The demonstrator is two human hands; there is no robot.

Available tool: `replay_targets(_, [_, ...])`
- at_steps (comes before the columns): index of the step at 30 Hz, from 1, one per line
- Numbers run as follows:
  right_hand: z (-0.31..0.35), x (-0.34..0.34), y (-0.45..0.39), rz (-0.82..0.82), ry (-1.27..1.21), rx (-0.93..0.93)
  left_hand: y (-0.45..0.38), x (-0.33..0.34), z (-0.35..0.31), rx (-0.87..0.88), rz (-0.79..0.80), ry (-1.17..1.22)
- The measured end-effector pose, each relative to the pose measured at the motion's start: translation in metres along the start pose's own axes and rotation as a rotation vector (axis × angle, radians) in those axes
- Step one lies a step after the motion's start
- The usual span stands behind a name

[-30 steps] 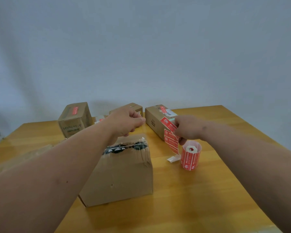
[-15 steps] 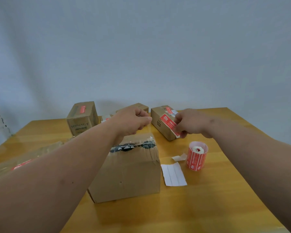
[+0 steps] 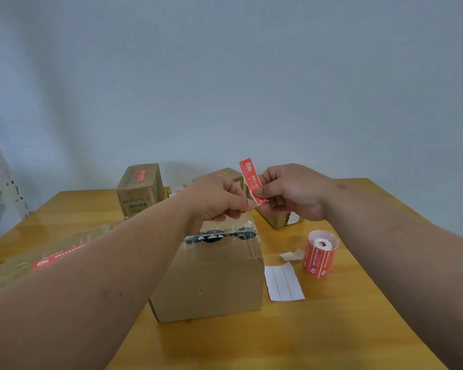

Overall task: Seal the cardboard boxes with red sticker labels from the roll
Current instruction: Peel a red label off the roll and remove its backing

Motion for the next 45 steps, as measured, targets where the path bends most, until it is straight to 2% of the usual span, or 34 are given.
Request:
replay_targets(16, [0.01,0.02,0.007,0.051,-0.086,0.034,0.008,-0.015,0.0,-0.043,-0.028,0.094])
replay_targets(24, [0.012,0.023,0.008,0.013,-0.101,0.041,0.01,-0.018,0.003,-0.065,-0.021,0.132])
replay_targets(27, [0.015,0.022,0.007,-0.02,-0.024,-0.02,0.01,-0.019,0.006,-0.08,-0.018,0.143])
replay_targets(33, [0.032,0.025,0.011,-0.044,0.281,-0.247,0.009,-0.023,0.012,-0.112,-0.049,0.156])
replay_targets(37, [0.034,0.029,0.011,-0.027,0.351,-0.275,0.007,-0.031,0.012,-0.107,-0.09,0.134])
replay_targets(45, [0.043,0.029,0.007,-0.101,0.455,-0.343,0.005,-0.033,0.008,-0.064,-0.094,0.088])
Point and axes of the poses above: each hand's wrist, its own y-axis away from the middle knuckle, its own x-axis out of the palm, z = x × y, the point moved 9 cm from there along -y, towards the middle knuckle, and after that the axes turned 13 degrees about -z, right-handed, at the moved point
